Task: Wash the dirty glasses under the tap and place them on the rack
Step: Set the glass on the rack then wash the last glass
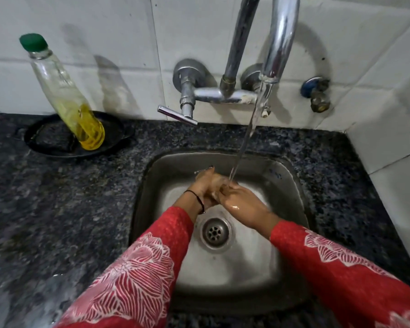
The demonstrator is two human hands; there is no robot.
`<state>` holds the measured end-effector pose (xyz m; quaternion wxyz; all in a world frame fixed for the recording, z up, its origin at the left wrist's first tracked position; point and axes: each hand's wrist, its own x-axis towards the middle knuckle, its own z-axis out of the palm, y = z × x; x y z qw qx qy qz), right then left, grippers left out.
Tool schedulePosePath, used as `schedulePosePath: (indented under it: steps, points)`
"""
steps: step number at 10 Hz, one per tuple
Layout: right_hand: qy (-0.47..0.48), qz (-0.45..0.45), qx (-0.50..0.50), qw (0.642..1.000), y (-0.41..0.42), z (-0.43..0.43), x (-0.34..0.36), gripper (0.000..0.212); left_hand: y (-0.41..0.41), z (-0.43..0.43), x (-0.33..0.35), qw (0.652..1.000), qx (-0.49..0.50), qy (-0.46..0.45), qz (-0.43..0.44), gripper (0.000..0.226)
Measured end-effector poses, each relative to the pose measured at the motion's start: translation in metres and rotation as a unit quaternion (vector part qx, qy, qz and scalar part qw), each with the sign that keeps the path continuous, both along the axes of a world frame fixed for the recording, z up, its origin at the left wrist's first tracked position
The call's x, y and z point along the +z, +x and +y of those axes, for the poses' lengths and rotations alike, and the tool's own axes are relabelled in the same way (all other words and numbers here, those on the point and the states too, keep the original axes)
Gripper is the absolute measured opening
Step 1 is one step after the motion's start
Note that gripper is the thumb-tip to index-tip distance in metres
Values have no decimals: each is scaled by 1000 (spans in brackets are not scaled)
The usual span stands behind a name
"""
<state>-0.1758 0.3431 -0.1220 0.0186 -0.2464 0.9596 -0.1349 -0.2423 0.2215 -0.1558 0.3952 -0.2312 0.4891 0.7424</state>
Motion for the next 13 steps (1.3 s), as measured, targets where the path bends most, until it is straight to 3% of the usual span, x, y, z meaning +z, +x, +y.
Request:
schedulePosePath:
  steps: [1,2,3,4,5,6,7,8,9,10,11,12,13]
  points:
    - [-183,-68,-140,971,1,-14,-1,46,10,2,3,998,49,9,29,58]
    - [-390,-193,-367,822,-18,-47,-6,19,15,16,-21,992,108,32,48,62]
    - [-372,-230,-370,819,-14,-53,-9,20,14,25,-34,995,90,1,32,68]
    - [-240,-149,-221,934,1,-31,-5,19,9,13,-6,997,72,-27,-12,50]
    - [-87,-135,-131,978,9,-9,1,22,2,7,-22,995,86,-40,-40,83]
    - [-181,-130,-195,955,8,-29,3,23,9,7,-17,994,103,-21,-25,71]
    - [-548,-311,-434,644,-9,-49,18,24,19,9,-16,994,111,17,-20,43]
    - [-565,-310,-426,635,-6,-56,14,30,14,11,-14,994,107,25,-10,54]
    - [-140,-177,-177,958,17,-37,5,29,5,4,-3,996,60,-35,-49,39]
    - [19,-20,-41,999,13,-5,-6,20,0,1,-8,995,64,-25,-74,57]
    - [-98,-23,-172,980,11,-31,10,20,8,2,-6,995,77,43,-52,58]
    - [-458,-280,-425,729,-4,-63,20,19,22,8,-16,989,109,95,-31,44]
    - [-442,-282,-430,735,-8,-63,3,19,27,9,-20,991,102,71,-41,46]
